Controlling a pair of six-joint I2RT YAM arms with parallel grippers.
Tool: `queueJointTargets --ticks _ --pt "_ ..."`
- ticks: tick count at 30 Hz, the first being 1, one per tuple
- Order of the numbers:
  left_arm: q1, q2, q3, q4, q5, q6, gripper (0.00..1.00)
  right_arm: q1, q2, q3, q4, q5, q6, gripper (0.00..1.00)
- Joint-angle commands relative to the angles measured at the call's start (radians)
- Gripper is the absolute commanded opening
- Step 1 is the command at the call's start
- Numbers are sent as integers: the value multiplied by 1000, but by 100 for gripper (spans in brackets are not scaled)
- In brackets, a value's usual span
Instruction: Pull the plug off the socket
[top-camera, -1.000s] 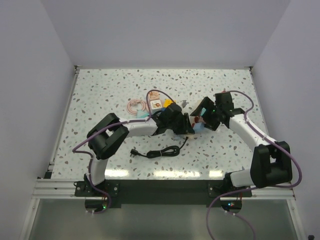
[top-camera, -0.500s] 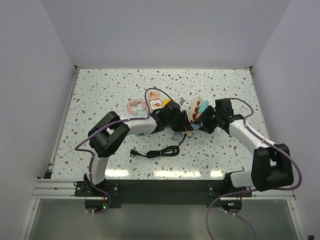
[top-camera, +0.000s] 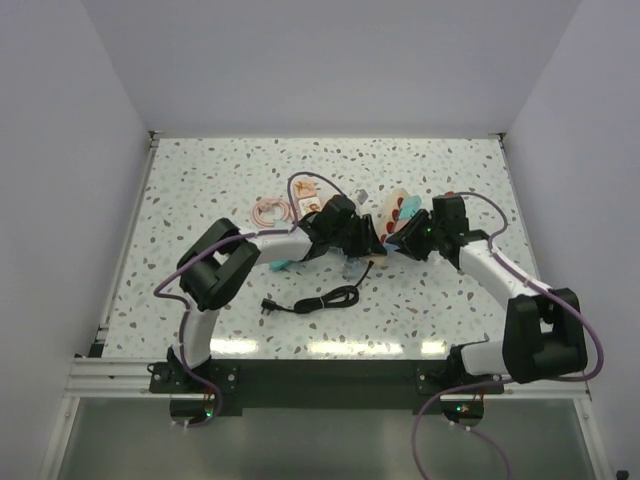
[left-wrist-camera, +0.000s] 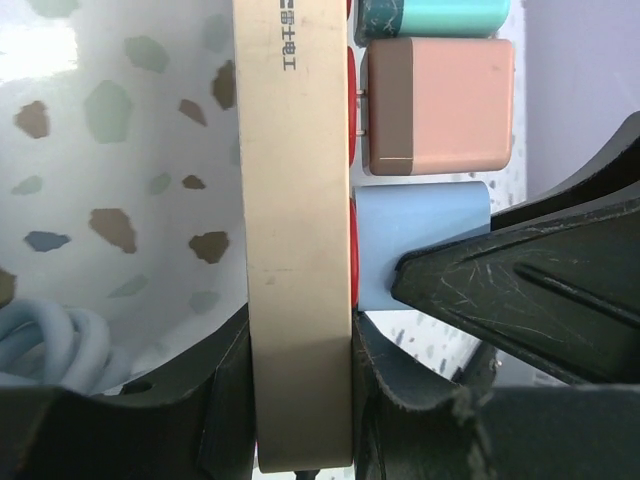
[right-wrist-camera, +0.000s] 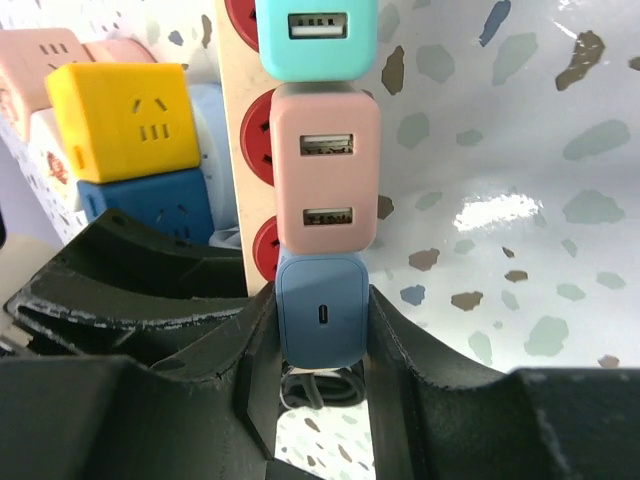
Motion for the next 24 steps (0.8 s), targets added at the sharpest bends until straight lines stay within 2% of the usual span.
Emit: queueJointTargets --ticks 1,6,10,16,24 --pt "77 24 35 78 -44 2 0 -20 -148 -1 -86 -26 -36 0" --pt "111 53 38 62 -56 25 0 -88 -233 21 -152 -57 -46 0" --pt "112 73 58 60 -53 33 0 -105 -191 59 -186 -97 -88 0" --pt "112 85 126 48 -42 30 0 -109 -131 151 -150 -166 -169 0" --pt "147 44 198 -9 -75 33 0 -113 -167 289 -353 -155 -287 0"
